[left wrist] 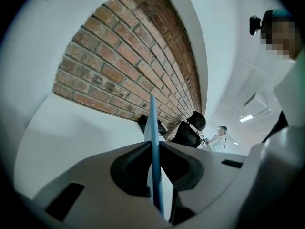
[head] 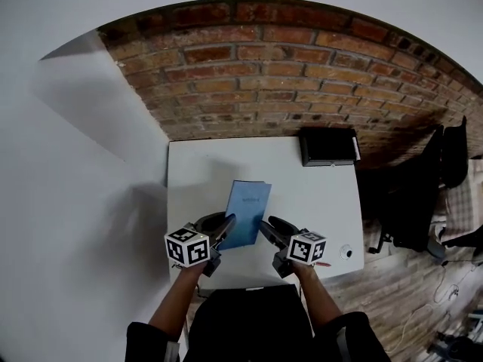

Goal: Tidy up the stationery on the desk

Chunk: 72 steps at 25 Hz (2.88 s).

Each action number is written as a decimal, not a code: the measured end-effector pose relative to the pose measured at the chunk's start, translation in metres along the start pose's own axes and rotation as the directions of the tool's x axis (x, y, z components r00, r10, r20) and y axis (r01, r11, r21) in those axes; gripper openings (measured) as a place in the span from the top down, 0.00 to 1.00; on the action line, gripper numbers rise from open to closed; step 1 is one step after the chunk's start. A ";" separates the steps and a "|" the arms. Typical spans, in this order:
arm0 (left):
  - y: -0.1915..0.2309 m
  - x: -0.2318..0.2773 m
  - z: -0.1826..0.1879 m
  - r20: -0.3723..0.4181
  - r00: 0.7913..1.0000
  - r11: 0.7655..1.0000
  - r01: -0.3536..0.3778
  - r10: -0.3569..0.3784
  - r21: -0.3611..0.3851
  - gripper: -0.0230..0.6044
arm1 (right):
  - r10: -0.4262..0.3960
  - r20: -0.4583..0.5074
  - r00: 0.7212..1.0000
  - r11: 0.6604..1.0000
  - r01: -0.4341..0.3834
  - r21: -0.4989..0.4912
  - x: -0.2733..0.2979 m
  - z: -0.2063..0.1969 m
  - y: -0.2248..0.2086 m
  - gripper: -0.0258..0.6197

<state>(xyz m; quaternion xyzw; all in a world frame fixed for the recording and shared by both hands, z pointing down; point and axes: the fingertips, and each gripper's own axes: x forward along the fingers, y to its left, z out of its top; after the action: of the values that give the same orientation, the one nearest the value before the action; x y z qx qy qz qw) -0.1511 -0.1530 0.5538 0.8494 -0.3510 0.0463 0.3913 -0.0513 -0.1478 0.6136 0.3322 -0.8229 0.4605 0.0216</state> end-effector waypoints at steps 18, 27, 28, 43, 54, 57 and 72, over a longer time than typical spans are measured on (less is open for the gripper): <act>0.073 -0.084 -0.079 0.043 0.994 0.956 -0.083 0.099 -0.280 0.88 | 0.065 -0.228 0.971 0.995 -0.081 -0.063 0.056 -0.081 0.046 0.63; 0.111 -0.099 -0.109 0.048 0.993 0.913 -0.076 0.104 -0.401 0.88 | 0.046 -0.271 0.961 0.995 -0.067 -0.071 0.062 -0.100 0.049 0.63; 0.114 -0.099 -0.110 0.045 0.993 0.910 -0.080 0.107 -0.408 0.88 | 0.044 -0.275 0.960 0.995 -0.066 -0.070 0.062 -0.101 0.048 0.63; 0.162 -0.095 -0.127 -0.077 0.983 0.895 -0.183 0.166 -0.407 0.88 | -0.002 -0.372 0.928 0.992 -0.046 -0.119 0.078 -0.128 0.053 0.63; 0.188 -0.088 -0.146 -0.206 0.942 0.879 -0.325 0.266 -0.348 0.82 | -0.198 -0.456 0.868 0.808 -0.119 -0.577 0.117 -0.175 0.056 0.63; 0.190 -0.091 -0.146 -0.223 0.927 0.888 -0.358 0.301 -0.290 0.80 | -0.220 -0.477 0.851 0.788 -0.134 -0.601 0.122 -0.181 0.052 0.63; 0.192 -0.124 -0.150 -0.227 0.875 0.886 -0.455 0.427 -0.089 0.79 | -0.295 -0.485 0.824 0.795 -0.070 -0.603 0.122 -0.184 0.032 0.63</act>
<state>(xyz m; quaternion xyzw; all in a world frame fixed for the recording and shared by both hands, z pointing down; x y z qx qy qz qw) -0.3360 -0.0649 0.7344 0.7082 -0.4967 0.1951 0.4623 -0.2135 -0.0587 0.7373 0.2104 -0.8597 0.2520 0.3914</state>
